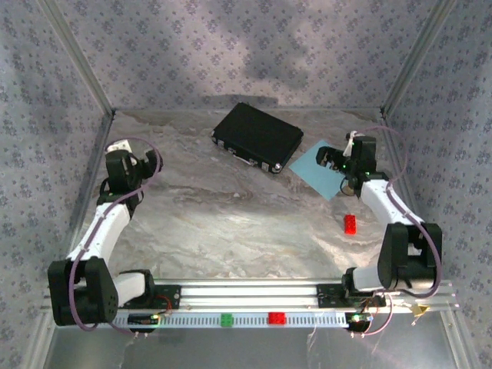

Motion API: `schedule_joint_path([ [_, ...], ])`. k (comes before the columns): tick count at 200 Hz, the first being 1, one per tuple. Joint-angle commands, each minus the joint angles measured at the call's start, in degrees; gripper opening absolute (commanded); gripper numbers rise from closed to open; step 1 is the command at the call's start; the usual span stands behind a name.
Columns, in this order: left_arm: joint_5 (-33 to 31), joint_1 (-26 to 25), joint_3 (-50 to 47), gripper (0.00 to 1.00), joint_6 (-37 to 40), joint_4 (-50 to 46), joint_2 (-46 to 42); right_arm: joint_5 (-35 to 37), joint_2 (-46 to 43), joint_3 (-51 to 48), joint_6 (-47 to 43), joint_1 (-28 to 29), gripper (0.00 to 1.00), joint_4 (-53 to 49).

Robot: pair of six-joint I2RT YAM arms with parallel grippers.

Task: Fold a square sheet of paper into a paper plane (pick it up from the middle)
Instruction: Move the square sheet of paper to the center of the table.

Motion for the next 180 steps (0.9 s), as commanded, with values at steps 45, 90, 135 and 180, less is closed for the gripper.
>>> schedule_joint_path([
  [45,20.5,-4.4,-4.3,1.00,-14.4,-3.4,-1.0,-9.9,9.5,3.1,10.6,0.8,0.99,-7.1],
  [90,14.5,-15.0,-7.2,1.00,-15.2,-4.6,-5.5,-12.2,16.8,8.1,11.4,1.0,0.98,-8.4],
  [135,9.6,-23.0,-8.5,1.00,-17.0,-4.5,-6.9,-12.2,22.9,12.6,12.2,1.2,0.98,-10.8],
  [180,8.4,-29.7,-7.1,1.00,-18.0,-3.2,-5.0,-12.3,26.5,14.4,11.8,1.6,0.98,-13.1],
])
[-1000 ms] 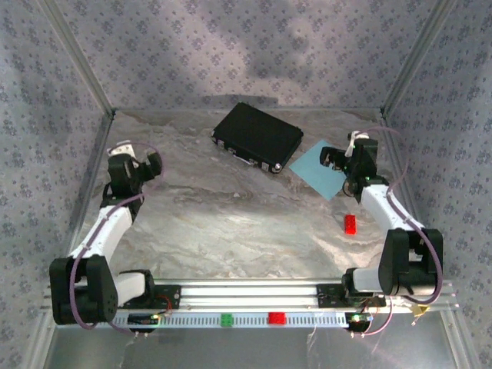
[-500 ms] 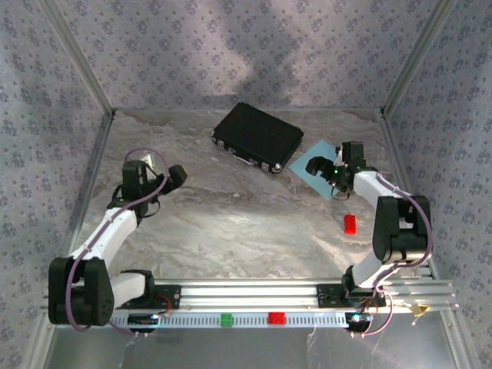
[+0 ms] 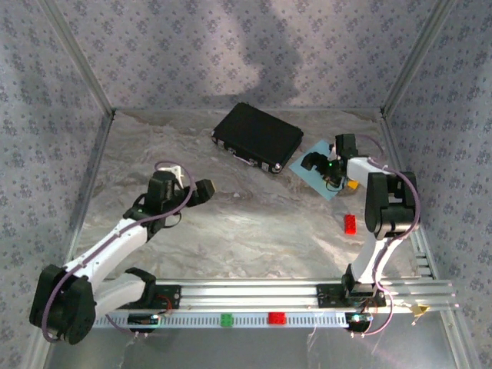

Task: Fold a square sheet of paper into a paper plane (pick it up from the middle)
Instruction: Move the square sheet of paper to the center of the table.

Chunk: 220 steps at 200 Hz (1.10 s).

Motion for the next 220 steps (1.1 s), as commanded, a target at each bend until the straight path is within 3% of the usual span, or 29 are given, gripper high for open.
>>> schedule_joint_path([
  [1,-1.7,-3.0,1.3,1.00,-1.0,1.1,1.0,-0.7,1.9,1.8,0.6,0.6,0.98,-3.6],
  [73,-6.9,-17.8,14.0,1.00,4.1,-5.0,14.3,0.5,1.6,-0.6,-1.4,2.0,0.98,-7.6],
  [194,-13.2,-18.4,12.7,1.00,5.9,-7.4,9.7,-7.2,-6.3,-8.1,-7.0,7.7,0.91,-11.7],
  [220,-13.4,-18.5,12.4,1.00,6.0,-7.6,8.9,-5.3,-8.4,-8.7,-9.2,9.7,0.89,-15.9],
])
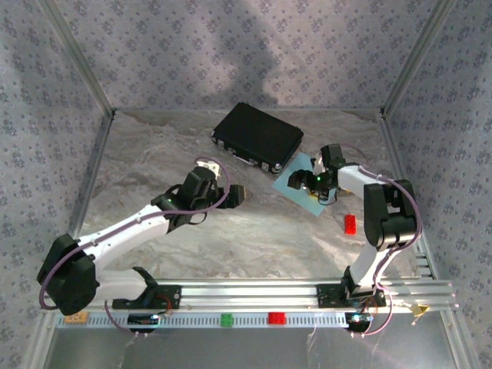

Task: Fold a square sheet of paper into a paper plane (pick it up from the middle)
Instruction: Move the square sheet of paper to the center of the table.

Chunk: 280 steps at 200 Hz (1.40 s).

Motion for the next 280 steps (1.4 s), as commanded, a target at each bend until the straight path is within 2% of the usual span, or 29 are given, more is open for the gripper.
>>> schedule_joint_path([
  [1,-1.2,-0.1,-0.6,1.00,1.1,-1.2,-1.7,0.2,-2.0,-1.7,-2.5,2.2,0.89,-8.6],
  [39,-2.0,-0.1,-1.0,1.00,1.7,-1.1,-3.0,-4.3,-6.4,-6.1,-2.7,4.3,0.88,-7.3],
  [82,-5.8,-0.1,-1.5,1.00,2.2,-2.8,-5.2,-6.3,-8.9,-9.6,-2.9,13.0,0.87,-6.1],
  [99,-8.3,0.0,-2.0,1.00,2.3,-3.8,-6.7,-4.2,-11.7,-9.6,-2.6,15.3,0.88,-5.6],
  [125,-11.2,-0.1,-3.7,1.00,1.9,-3.4,-9.5,1.6,-16.3,-9.0,-0.1,13.8,0.89,-3.8],
  [147,-11.5,0.0,-4.8,1.00,2.2,-2.9,-11.6,5.3,-16.7,-9.6,4.4,11.1,0.89,-1.1],
  [194,-9.7,0.4,-5.4,1.00,2.4,-2.5,-12.5,5.5,-12.2,-10.1,9.4,8.6,0.88,4.0],
  [219,-12.0,0.6,-4.9,1.00,0.4,-3.5,-11.8,6.4,-10.4,-10.9,10.3,8.5,0.88,5.6],
  [247,-9.4,1.3,-4.2,1.00,1.3,-4.5,-11.1,6.5,-9.1,-12.0,9.3,10.1,0.87,5.1],
  [264,-6.1,1.9,-4.2,1.00,3.2,-4.6,-11.1,8.9,-9.3,-13.1,7.8,13.1,0.87,3.7],
  [280,-6.2,2.3,-5.6,1.00,2.5,-3.3,-11.7,8.6,-9.1,-14.2,6.9,16.0,0.87,3.9],
])
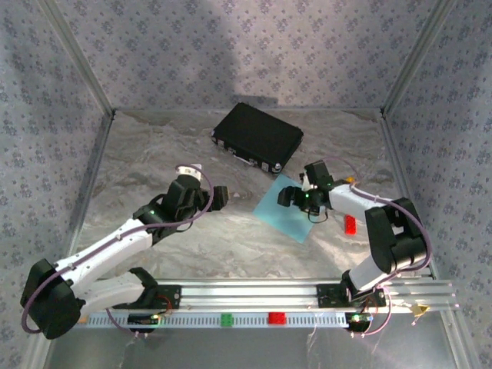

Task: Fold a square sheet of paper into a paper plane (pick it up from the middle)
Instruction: Move the square sheet of paper to the center of the table.

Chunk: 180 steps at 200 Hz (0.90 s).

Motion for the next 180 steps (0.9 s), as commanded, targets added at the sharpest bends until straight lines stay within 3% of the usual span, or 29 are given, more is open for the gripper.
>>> schedule_joint_path([
  [1,2.2,0.7,-0.3,1.00,0.9,0.0,-0.6,1.2,0.8,-2.6,-1.5,4.4,0.87,-2.0],
  [74,1.0,4.5,-2.0,1.00,-3.2,-3.8,-4.1,0.1,6.6,3.6,-10.9,19.2,0.87,-4.6],
  [147,1.3,5.7,-3.7,1.00,-3.7,-6.3,-8.2,-4.3,12.9,10.6,-13.6,24.3,0.87,-1.9],
  [180,2.8,5.9,-3.7,1.00,-3.8,-6.6,-8.8,-3.4,7.1,8.8,-9.5,23.8,0.87,1.6],
])
